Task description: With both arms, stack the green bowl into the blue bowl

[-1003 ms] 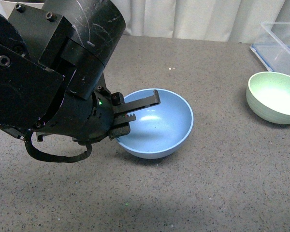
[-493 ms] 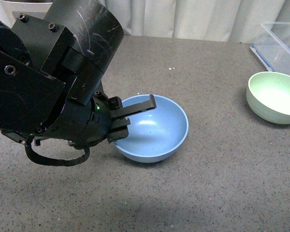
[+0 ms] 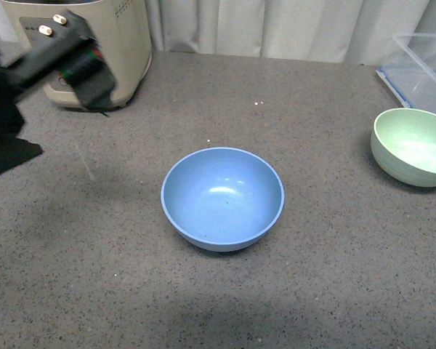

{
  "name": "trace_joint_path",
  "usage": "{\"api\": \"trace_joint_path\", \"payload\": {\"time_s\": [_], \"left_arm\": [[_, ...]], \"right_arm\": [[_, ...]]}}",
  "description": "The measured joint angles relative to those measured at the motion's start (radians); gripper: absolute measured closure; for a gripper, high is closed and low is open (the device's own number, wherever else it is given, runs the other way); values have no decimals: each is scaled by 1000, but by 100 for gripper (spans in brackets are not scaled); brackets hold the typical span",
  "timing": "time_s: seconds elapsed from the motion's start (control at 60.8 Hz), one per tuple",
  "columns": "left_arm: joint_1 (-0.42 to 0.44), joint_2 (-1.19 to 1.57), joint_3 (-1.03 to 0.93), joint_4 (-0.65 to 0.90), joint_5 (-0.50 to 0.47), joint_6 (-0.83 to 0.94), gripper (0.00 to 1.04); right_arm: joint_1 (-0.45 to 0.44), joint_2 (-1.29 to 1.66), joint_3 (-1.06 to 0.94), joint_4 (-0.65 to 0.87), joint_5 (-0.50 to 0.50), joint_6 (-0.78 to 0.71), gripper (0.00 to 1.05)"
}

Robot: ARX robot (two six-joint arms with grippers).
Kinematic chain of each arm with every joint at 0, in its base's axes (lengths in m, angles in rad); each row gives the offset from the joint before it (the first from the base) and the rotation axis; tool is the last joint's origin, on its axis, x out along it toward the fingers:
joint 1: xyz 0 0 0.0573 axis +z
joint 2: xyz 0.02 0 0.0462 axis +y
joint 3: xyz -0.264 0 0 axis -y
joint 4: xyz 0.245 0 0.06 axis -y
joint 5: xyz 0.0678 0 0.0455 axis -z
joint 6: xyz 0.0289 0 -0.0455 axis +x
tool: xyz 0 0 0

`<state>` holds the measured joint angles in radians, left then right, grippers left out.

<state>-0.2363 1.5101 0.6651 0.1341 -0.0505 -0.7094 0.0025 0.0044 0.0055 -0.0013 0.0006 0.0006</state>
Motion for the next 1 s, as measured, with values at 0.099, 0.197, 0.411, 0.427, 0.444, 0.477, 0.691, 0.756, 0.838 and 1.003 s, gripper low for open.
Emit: {"api": "trace_joint_path", "payload": {"time_s": [0.099, 0.197, 0.411, 0.427, 0.444, 0.477, 0.691, 0.756, 0.838, 1.003], "left_arm": [[74, -103, -73, 5, 32, 0, 6], [124, -228, -186, 89, 41, 19, 6], [134, -383, -483, 385, -22, 204, 17], [134, -372, -520, 489, -30, 273, 20], [135, -365, -538, 539, -31, 285, 22], [140, -356, -614, 731, -36, 432, 31], [227, -648, -627, 689, 43, 664, 70], [233, -698, -639, 639, 47, 679, 83], [233, -757, -645, 585, 51, 688, 97], [235, -873, -645, 488, 50, 695, 101]], "right_arm": [[0, 0, 0, 0, 0, 0, 9], [0, 0, 0, 0, 0, 0, 9], [0, 0, 0, 0, 0, 0, 9], [0, 0, 0, 0, 1, 0, 9], [0, 0, 0, 0, 1, 0, 9], [0, 0, 0, 0, 0, 0, 9], [0, 0, 0, 0, 0, 0, 9], [0, 0, 0, 0, 1, 0, 9], [0, 1, 0, 0, 0, 0, 9], [0, 0, 0, 0, 0, 0, 9]]}}
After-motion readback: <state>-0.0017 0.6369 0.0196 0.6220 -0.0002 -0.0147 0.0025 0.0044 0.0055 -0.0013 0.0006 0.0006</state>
